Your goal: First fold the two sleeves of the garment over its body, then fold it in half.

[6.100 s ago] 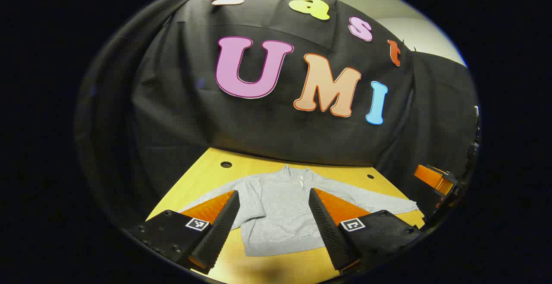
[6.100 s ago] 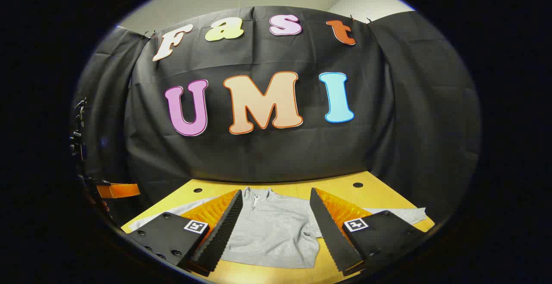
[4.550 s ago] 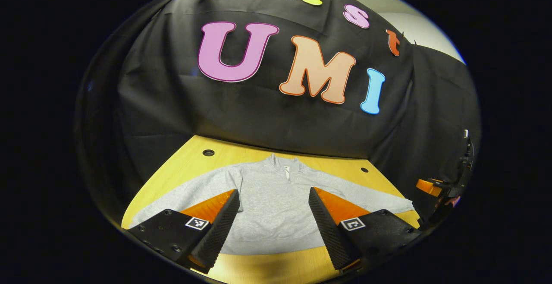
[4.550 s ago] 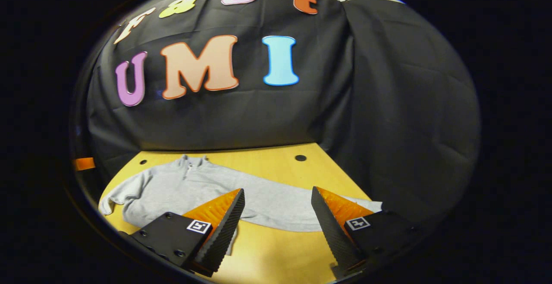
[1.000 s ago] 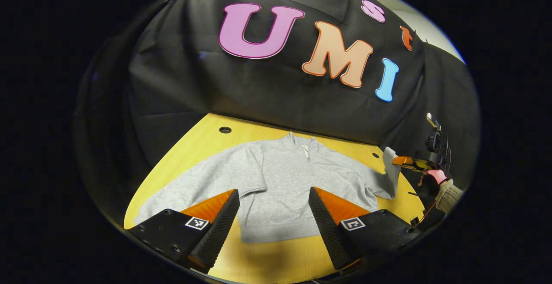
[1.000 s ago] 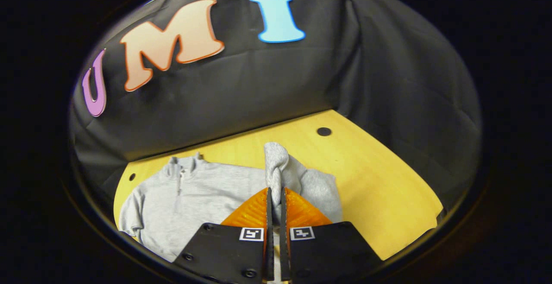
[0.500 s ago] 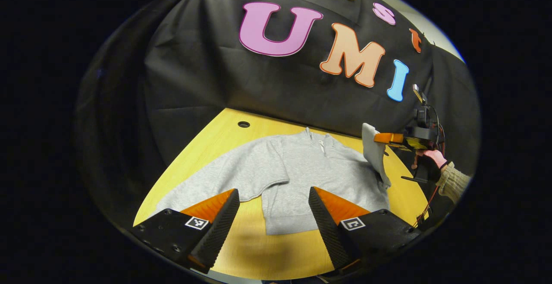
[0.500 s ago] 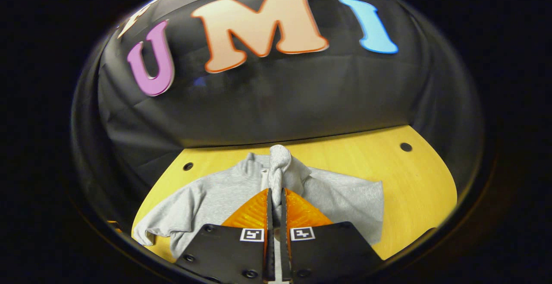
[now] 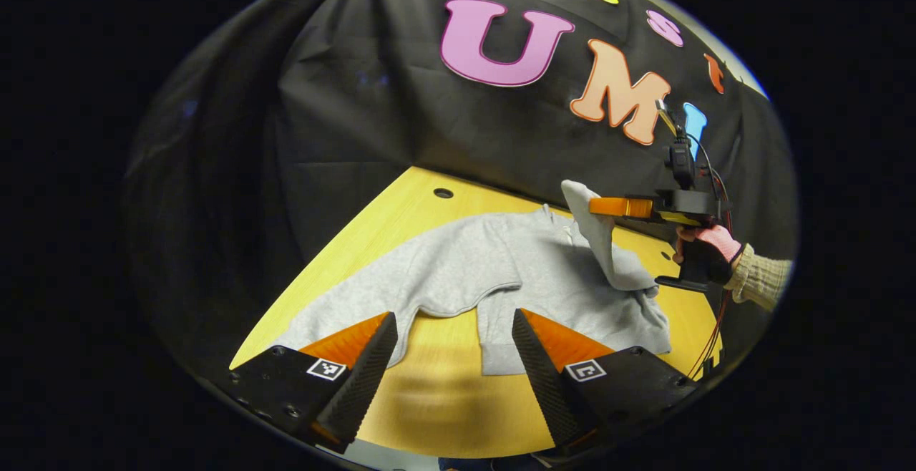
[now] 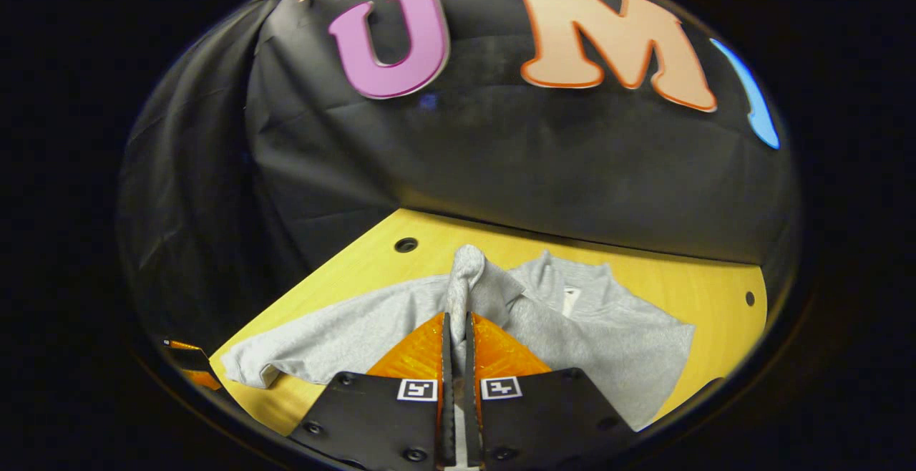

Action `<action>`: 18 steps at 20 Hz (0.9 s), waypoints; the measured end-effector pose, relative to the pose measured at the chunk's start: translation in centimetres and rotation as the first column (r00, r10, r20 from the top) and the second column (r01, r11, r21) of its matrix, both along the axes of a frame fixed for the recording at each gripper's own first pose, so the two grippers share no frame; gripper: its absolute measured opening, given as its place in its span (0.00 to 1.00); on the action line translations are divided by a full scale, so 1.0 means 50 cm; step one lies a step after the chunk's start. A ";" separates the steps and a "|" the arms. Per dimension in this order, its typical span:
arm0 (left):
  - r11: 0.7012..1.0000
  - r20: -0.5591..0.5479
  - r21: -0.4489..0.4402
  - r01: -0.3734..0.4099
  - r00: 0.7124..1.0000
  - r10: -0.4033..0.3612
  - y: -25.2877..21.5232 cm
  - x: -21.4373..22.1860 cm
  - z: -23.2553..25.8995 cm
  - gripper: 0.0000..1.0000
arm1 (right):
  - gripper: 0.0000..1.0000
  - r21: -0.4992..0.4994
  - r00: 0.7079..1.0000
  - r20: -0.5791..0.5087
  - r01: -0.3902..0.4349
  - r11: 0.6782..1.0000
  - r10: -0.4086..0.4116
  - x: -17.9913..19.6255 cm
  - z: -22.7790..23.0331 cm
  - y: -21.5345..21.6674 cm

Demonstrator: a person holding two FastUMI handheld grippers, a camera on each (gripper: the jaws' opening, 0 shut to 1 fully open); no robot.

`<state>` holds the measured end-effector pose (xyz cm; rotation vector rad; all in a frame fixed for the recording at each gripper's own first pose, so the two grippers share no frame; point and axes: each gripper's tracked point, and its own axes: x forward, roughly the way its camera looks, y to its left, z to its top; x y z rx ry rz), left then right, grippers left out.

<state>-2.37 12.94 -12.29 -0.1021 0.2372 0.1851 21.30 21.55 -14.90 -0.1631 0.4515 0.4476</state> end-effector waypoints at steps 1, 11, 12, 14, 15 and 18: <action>1.000 -0.011 0.007 -0.012 1.000 0.012 0.012 -0.008 -0.008 0.95 | 0.08 -0.014 0.999 -0.005 -0.031 0.999 0.031 -0.002 -0.014 0.025; 0.989 -0.055 0.025 -0.146 0.988 0.148 0.139 -0.036 -0.079 0.95 | 0.08 -0.100 0.984 -0.080 -0.167 0.981 0.160 0.047 -0.167 0.187; 0.987 -0.057 0.027 -0.160 0.985 0.162 0.154 -0.033 -0.083 0.95 | 0.10 -0.109 0.983 -0.091 -0.170 0.979 0.160 0.047 -0.176 0.184; 0.983 -0.072 0.027 -0.182 0.980 0.183 0.180 -0.025 -0.100 0.95 | 0.14 -0.082 0.970 -0.136 -0.213 0.974 0.201 0.040 -0.192 0.207; 0.981 -0.079 0.030 -0.192 0.978 0.194 0.197 -0.025 -0.109 0.95 | 0.25 -0.077 0.967 -0.148 -0.222 0.972 0.209 0.031 -0.206 0.218; 0.976 -0.103 0.040 -0.213 0.971 0.216 0.231 -0.028 -0.130 0.95 | 0.41 -0.072 0.948 -0.178 -0.281 0.957 0.264 0.004 -0.226 0.245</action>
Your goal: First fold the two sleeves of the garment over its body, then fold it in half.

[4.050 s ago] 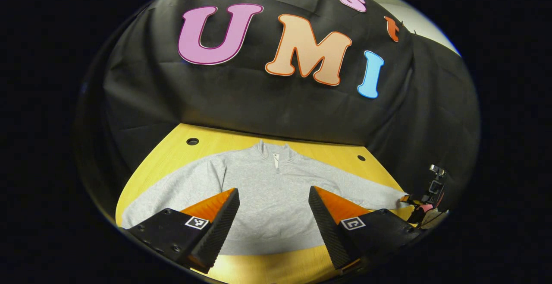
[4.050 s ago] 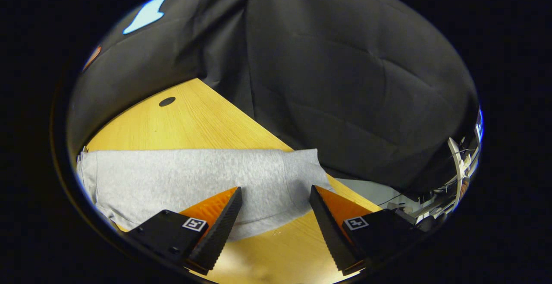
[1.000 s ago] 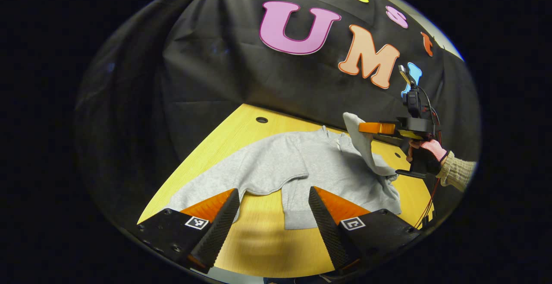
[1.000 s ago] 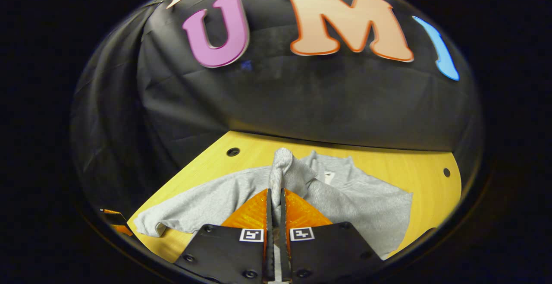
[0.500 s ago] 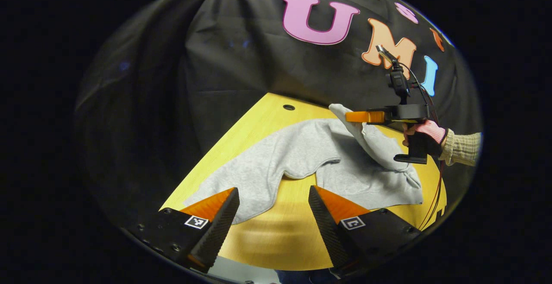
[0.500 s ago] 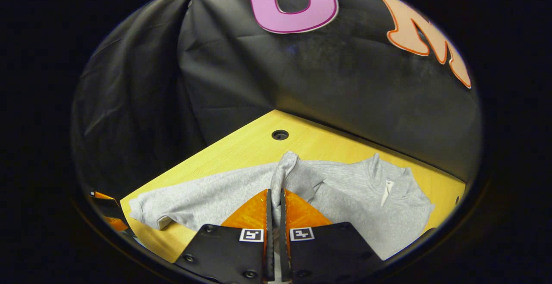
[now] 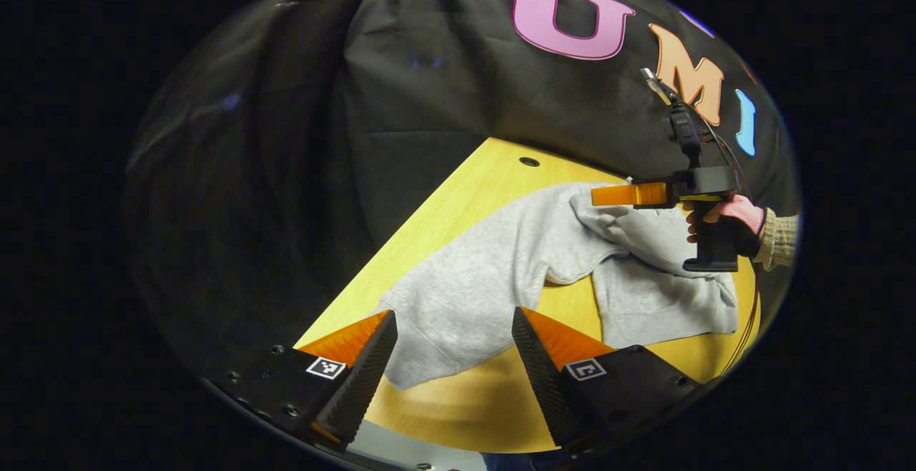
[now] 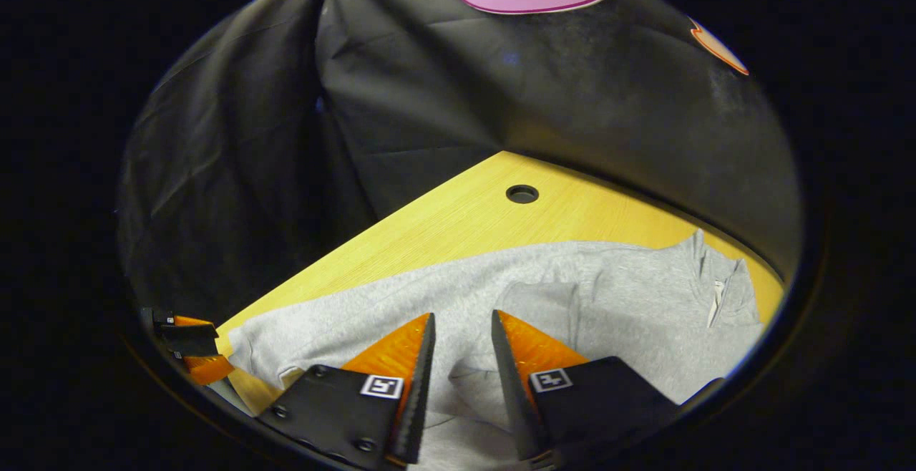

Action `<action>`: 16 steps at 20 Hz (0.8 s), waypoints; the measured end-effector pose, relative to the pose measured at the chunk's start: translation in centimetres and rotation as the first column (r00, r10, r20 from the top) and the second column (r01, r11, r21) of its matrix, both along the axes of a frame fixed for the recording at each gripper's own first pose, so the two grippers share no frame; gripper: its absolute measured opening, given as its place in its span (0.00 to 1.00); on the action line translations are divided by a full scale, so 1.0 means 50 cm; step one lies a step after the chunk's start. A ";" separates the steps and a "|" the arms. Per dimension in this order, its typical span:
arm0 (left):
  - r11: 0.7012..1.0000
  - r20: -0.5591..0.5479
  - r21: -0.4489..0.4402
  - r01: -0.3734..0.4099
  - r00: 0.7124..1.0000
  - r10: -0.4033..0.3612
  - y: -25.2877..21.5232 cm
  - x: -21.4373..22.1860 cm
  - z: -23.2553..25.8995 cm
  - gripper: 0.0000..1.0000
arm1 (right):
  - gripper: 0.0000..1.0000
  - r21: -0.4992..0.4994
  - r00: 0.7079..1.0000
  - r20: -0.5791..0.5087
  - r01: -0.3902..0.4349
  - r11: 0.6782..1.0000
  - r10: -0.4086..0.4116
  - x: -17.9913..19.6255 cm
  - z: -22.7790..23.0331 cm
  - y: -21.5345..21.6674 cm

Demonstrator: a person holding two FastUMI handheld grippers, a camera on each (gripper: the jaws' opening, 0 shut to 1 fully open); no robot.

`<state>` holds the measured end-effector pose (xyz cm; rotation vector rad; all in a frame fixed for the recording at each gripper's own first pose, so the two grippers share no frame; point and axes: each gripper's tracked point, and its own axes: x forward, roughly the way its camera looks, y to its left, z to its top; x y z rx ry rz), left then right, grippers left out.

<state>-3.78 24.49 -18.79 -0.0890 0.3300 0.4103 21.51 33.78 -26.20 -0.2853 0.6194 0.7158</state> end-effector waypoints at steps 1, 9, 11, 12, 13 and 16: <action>1.000 -0.012 0.003 -0.004 1.000 0.004 0.012 -0.002 -0.009 0.95 | 0.58 -0.005 1.000 -0.006 -0.023 1.000 0.023 -0.014 -0.001 0.005; 1.000 -0.109 -0.006 0.001 0.994 -0.001 0.048 -0.001 -0.086 0.95 | 0.98 0.020 0.998 0.047 -0.041 0.999 0.040 -0.053 0.076 -0.007; 1.000 -0.117 -0.008 0.010 0.993 -0.011 0.048 -0.002 -0.092 0.95 | 0.94 0.029 0.998 0.068 -0.021 0.999 0.019 -0.054 0.103 -0.029; 1.000 -0.123 -0.007 0.012 0.992 -0.013 0.048 -0.002 -0.095 0.95 | 0.98 0.031 0.997 0.078 -0.013 0.999 0.010 -0.059 0.118 -0.048; 1.000 -0.133 -0.003 0.011 0.991 -0.011 0.048 -0.001 -0.101 0.95 | 0.98 0.033 0.996 0.091 0.000 0.999 -0.003 -0.061 0.129 -0.067; 0.998 -0.159 0.050 0.027 0.987 -0.019 0.048 0.001 -0.110 0.95 | 0.95 0.044 0.991 0.127 0.048 0.998 -0.054 -0.087 0.179 -0.147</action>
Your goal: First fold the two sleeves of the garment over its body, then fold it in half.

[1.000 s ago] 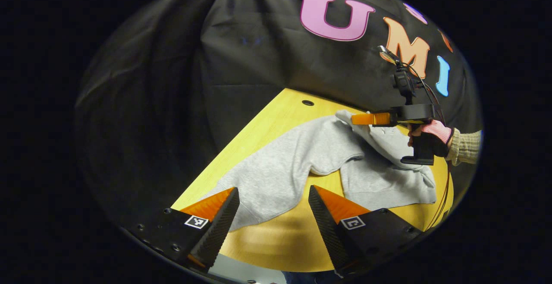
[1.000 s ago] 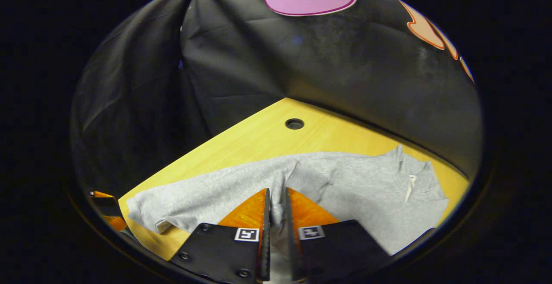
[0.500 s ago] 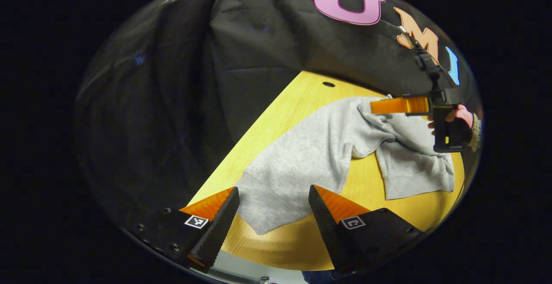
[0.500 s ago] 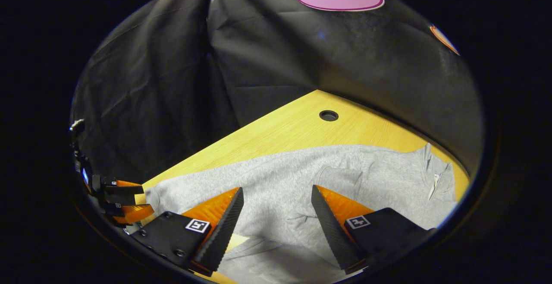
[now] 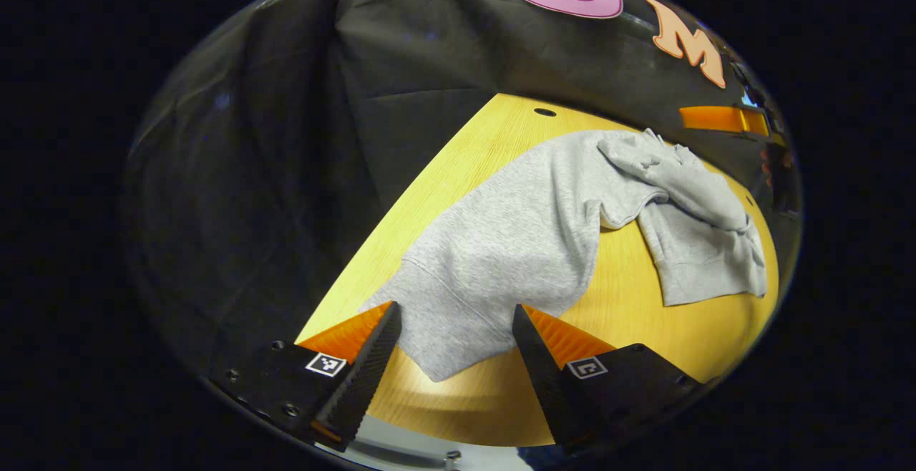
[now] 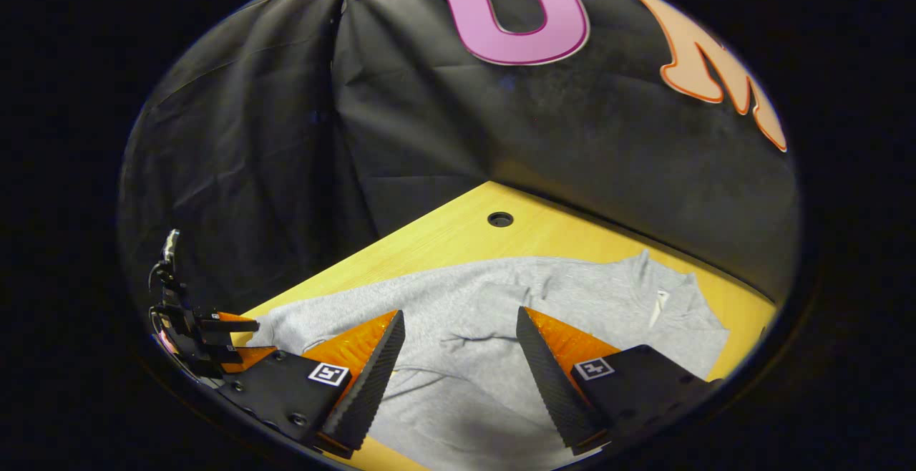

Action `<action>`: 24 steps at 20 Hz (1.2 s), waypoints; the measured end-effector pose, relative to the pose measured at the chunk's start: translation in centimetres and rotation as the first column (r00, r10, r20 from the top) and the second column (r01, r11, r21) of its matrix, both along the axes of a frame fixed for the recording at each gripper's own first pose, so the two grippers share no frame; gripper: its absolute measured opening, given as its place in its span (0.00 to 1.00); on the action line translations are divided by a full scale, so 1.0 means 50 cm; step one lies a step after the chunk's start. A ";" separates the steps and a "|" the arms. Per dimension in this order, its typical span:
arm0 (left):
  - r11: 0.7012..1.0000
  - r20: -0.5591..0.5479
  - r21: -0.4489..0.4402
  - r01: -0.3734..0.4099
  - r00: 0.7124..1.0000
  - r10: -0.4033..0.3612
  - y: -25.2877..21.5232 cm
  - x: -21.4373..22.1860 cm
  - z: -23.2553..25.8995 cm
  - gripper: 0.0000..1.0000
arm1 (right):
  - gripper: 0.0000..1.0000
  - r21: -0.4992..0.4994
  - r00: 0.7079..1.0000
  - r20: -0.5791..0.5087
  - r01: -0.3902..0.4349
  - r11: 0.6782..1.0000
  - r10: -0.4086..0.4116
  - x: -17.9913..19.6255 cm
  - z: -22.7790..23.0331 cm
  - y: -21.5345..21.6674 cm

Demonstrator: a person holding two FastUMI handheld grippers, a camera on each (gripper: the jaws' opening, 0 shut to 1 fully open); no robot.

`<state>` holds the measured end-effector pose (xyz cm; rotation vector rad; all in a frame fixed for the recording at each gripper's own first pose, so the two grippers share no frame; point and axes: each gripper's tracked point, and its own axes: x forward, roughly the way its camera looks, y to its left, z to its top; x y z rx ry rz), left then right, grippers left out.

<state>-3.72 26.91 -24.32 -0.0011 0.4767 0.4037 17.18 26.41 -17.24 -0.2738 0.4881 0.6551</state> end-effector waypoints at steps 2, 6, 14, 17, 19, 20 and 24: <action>1.000 0.014 0.007 0.012 1.000 -0.012 -0.004 -0.004 0.004 0.94 | 0.98 0.002 0.999 0.026 0.047 0.999 -0.047 -0.020 0.037 -0.068; 0.998 0.037 0.022 0.052 0.998 -0.053 0.002 -0.018 0.012 0.87 | 0.98 -0.011 0.991 0.039 0.128 0.992 -0.128 -0.075 0.074 -0.189; 0.994 -0.001 0.027 0.107 0.994 -0.107 0.062 -0.033 0.037 0.18 | 0.98 0.042 0.970 0.041 0.239 0.970 -0.241 -0.163 0.132 -0.306; 0.994 -0.007 0.033 0.101 0.995 -0.100 0.060 -0.034 0.046 0.06 | 0.98 0.094 0.952 0.034 0.301 0.949 -0.305 -0.177 0.165 -0.358; 0.994 -0.002 -0.030 0.101 0.995 -0.101 0.038 -0.031 0.061 0.03 | 0.98 0.104 0.936 0.049 0.342 0.934 -0.348 -0.182 0.176 -0.400; 0.991 0.009 -0.078 0.112 0.994 -0.112 0.014 -0.026 0.063 0.03 | 0.94 0.098 0.928 0.066 0.360 0.928 -0.367 -0.181 0.175 -0.422; 0.976 0.058 -0.142 0.163 0.986 -0.156 -0.069 0.018 0.100 0.02 | 0.98 0.101 0.900 0.069 0.423 0.901 -0.430 -0.195 0.184 -0.505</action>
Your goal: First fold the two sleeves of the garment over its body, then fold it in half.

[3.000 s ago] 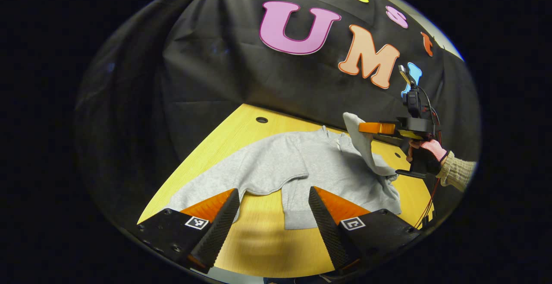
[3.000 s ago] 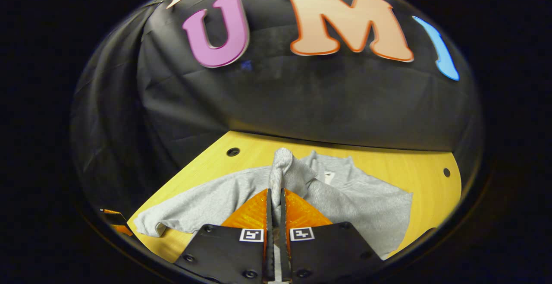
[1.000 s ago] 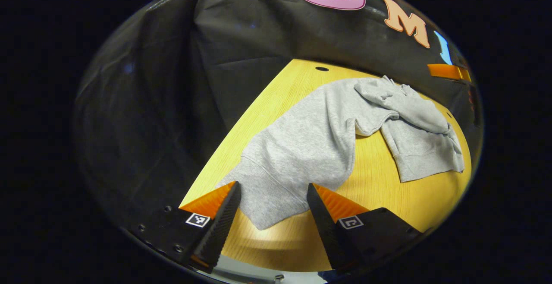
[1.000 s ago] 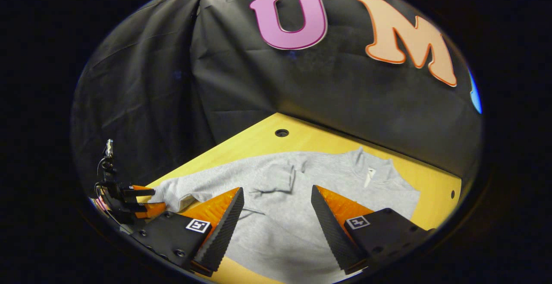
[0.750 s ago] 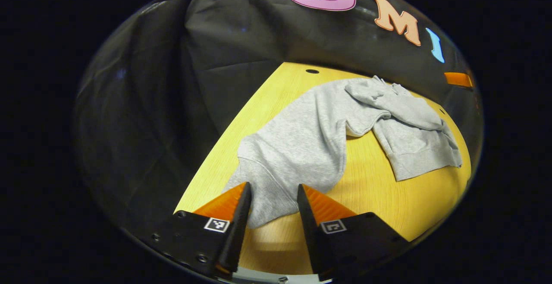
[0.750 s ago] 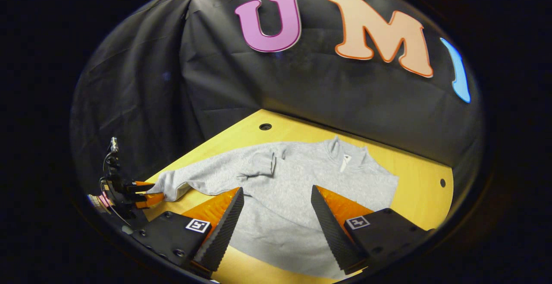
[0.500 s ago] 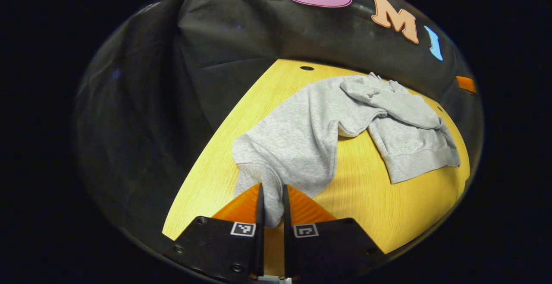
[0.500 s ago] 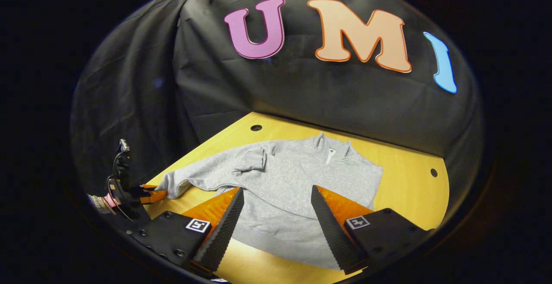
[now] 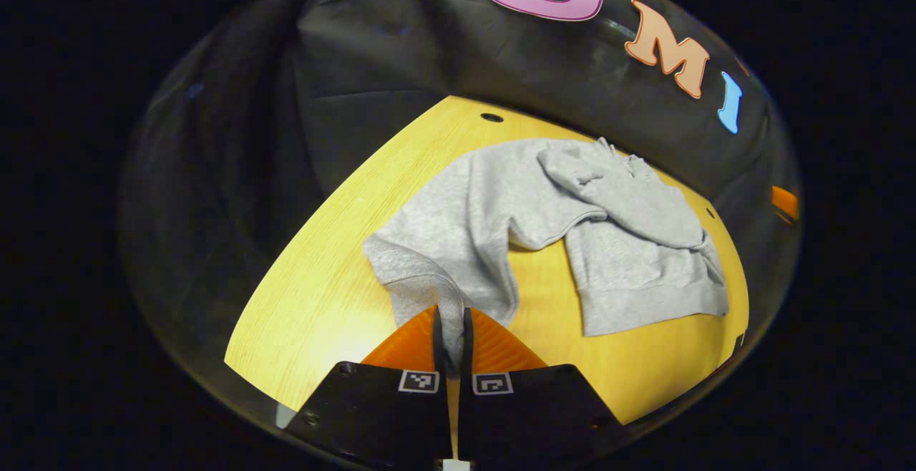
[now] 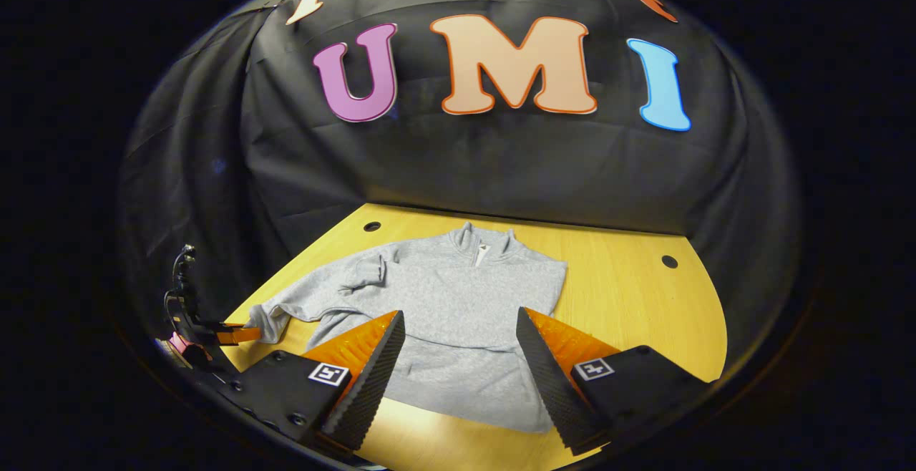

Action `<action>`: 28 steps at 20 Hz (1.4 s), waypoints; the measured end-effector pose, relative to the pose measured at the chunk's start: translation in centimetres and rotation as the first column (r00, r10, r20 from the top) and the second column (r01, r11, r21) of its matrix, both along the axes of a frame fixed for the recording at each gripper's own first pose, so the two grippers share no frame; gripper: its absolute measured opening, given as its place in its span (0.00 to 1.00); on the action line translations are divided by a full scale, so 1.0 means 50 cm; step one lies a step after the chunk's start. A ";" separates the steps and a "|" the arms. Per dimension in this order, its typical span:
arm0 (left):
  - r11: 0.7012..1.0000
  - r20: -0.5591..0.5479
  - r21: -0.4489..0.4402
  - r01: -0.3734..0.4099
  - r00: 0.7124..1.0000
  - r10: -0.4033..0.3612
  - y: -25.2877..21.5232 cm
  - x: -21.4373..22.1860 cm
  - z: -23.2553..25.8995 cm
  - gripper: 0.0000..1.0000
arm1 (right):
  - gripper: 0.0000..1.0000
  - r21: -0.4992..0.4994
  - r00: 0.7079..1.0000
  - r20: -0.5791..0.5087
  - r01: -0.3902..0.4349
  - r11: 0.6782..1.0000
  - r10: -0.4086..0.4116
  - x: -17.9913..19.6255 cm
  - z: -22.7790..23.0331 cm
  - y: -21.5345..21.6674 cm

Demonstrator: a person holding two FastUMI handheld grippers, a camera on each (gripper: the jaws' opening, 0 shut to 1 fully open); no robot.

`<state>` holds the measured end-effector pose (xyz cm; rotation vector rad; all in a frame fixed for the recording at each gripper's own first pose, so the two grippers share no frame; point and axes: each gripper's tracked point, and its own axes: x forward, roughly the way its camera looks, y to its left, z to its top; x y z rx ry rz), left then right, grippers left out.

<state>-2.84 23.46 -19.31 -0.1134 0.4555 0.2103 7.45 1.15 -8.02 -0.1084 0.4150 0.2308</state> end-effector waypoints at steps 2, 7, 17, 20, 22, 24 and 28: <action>0.999 0.015 -0.001 0.046 0.999 -0.046 -0.048 0.025 0.028 0.02 | 0.98 0.007 1.000 -0.011 0.022 1.000 -0.022 -0.007 -0.004 -0.041; 0.970 0.041 0.048 0.237 0.970 -0.239 -0.216 0.094 0.110 0.02 | 0.98 0.021 0.998 -0.012 0.064 0.998 -0.064 -0.012 0.003 -0.126; 0.808 0.035 0.178 0.562 0.817 -0.576 -0.577 0.250 0.215 0.02 | 0.94 0.055 0.989 -0.029 0.149 0.987 -0.148 -0.021 -0.001 -0.297; 0.759 0.023 0.220 0.612 0.775 -0.631 -0.656 0.296 0.220 0.02 | 0.98 0.057 0.986 -0.039 0.166 0.985 -0.164 -0.022 -0.013 -0.333; 0.732 0.035 0.236 0.639 0.748 -0.663 -0.705 0.320 0.233 0.02 | 0.98 0.058 0.984 -0.046 0.174 0.983 -0.172 -0.019 -0.019 -0.350; 0.712 0.044 0.237 0.661 0.725 -0.688 -0.748 0.337 0.243 0.02 | 0.98 0.051 0.984 -0.048 0.177 0.983 -0.174 -0.018 -0.024 -0.362; 0.656 0.045 0.246 0.714 0.668 -0.743 -0.849 0.386 0.220 0.02 | 0.98 0.054 0.984 -0.062 0.169 0.984 -0.166 -0.015 -0.034 -0.373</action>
